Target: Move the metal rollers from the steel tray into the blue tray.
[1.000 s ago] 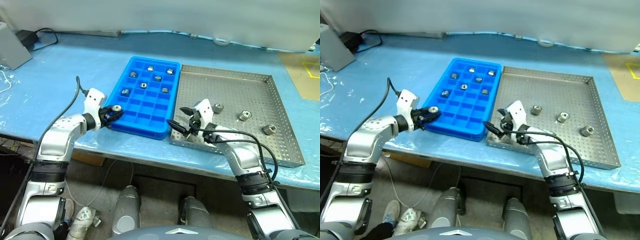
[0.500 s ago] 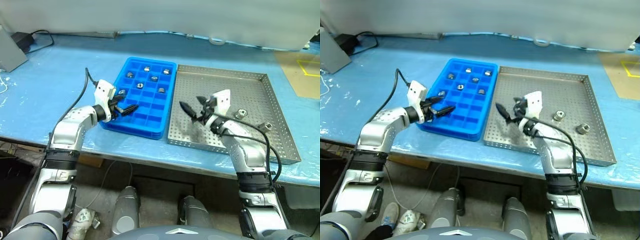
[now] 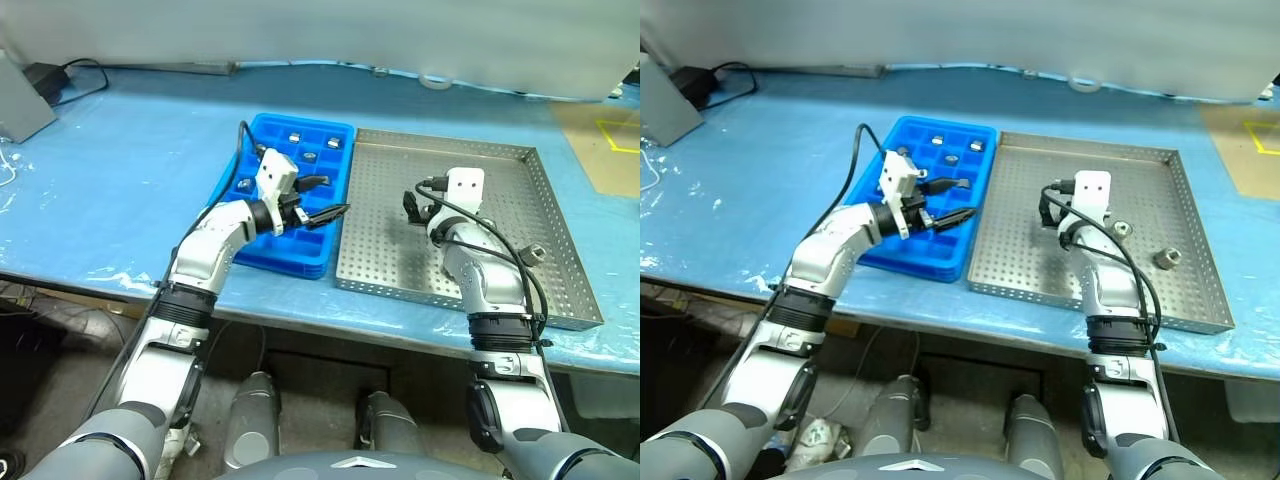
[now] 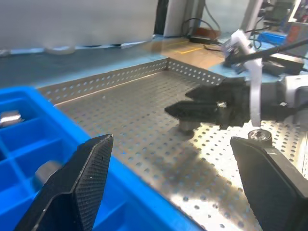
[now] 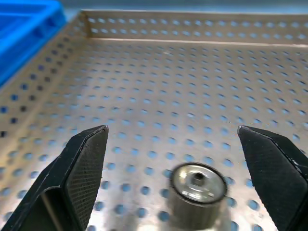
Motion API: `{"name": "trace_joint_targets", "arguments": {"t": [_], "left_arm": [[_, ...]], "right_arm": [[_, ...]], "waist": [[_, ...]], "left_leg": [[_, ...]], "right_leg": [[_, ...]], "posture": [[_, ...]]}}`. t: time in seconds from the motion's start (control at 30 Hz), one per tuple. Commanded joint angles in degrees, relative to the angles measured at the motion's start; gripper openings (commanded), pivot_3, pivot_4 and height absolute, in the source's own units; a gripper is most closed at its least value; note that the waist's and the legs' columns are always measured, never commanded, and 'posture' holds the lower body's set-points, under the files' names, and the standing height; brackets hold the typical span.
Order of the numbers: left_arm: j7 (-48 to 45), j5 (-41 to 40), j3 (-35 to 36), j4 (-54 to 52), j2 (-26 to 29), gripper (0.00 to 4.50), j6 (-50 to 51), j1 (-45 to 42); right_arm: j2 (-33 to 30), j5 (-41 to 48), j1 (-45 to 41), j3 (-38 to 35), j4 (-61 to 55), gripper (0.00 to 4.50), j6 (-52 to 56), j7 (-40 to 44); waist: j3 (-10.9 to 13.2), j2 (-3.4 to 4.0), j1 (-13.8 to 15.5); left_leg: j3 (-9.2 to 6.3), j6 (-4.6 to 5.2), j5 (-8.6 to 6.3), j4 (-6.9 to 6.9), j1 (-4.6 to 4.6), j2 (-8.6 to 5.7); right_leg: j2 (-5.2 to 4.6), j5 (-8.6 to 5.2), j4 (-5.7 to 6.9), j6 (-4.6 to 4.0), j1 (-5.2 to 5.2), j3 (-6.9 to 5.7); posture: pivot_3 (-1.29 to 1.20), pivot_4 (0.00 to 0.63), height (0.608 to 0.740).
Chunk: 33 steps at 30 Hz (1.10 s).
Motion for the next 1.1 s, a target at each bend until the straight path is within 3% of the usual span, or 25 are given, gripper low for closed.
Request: {"name": "trace_joint_targets", "arguments": {"t": [0.03,0.17,0.4,0.6,0.77,0.83,1.0,1.1], "left_arm": [[0.25,0.54,-0.99,-0.71,-1.35,4.28,-1.81,-0.98],[1.15,2.25,-2.22,5.43,-4.91,4.28,-3.84,-5.15],[3.50,10.42,-4.47,34.43,-12.45,4.28,-16.73,-18.66],[14.28,17.33,-4.21,57.02,-18.60,4.28,-23.66,-29.05],[20.71,19.84,-2.26,63.11,-21.12,4.28,-23.40,-31.96],[22.90,20.15,-1.09,64.03,-21.73,4.28,-22.42,-32.46],[32.10,21.44,1.89,65.21,-22.41,4.28,-20.71,-33.68],[32.97,21.30,3.82,65.43,-23.05,4.28,-19.99,-34.07]], "right_arm": [[0.77,2.21,-1.05,-2.07,-3.49,4.50,-0.87,0.94],[0.40,4.56,1.71,-2.85,-9.89,4.50,-3.40,4.79],[-3.66,5.58,7.70,-5.36,-21.88,4.50,-2.96,7.71],[-4.92,8.70,17.67,-10.75,-38.17,4.50,2.22,6.14],[-3.98,7.88,25.99,-13.37,-49.20,4.50,6.50,2.47],[-3.34,8.03,28.57,-14.24,-52.50,4.50,7.67,1.37],[-1.03,7.04,35.25,-15.74,-59.88,4.50,9.79,-1.43],[-0.47,6.76,37.12,-16.17,-62.13,4.50,10.55,-2.34]], "waist": [[0.00,0.00,-0.07],[0.00,0.00,0.24],[0.00,0.00,-0.38],[-0.01,0.02,-2.91],[-0.02,0.03,-6.06],[-0.02,0.04,-7.25],[-0.02,0.04,-9.81],[-0.02,0.04,-11.28]], "left_leg": [[0.00,0.00,0.00,0.00,0.00,0.00],[0.00,0.10,-0.06,0.00,0.00,0.03],[0.04,0.26,-0.15,0.13,0.03,-0.16],[0.07,0.55,-0.33,0.24,-0.05,-0.24],[0.14,0.66,-0.41,0.37,-0.04,-0.28],[0.16,0.67,-0.41,0.40,-0.03,-0.28],[0.20,0.79,-0.48,0.57,-0.04,-0.32],[0.19,0.92,-0.57,0.62,-0.16,-0.42]], "right_leg": [[0.02,0.00,0.00,0.00,0.00,0.00],[0.02,0.00,0.01,-0.01,0.00,-0.01],[-0.12,0.16,-0.22,0.28,0.23,0.16],[-0.15,0.15,-0.31,0.35,0.21,0.19],[-0.18,0.10,-0.35,0.39,0.20,0.21],[-0.17,-0.12,-0.36,0.74,0.19,0.19],[-0.12,-0.14,-0.38,0.79,0.18,0.08],[-0.11,-0.15,-0.63,0.81,0.21,0.05]], "posture": [[0.05,0.150,0.740],[0.04,0.150,0.740],[-0.19,0.150,0.740],[-0.38,0.150,0.740],[-0.53,0.150,0.740],[-0.59,0.150,0.740],[-0.67,0.150,0.740],[-0.75,0.150,0.740]]}}
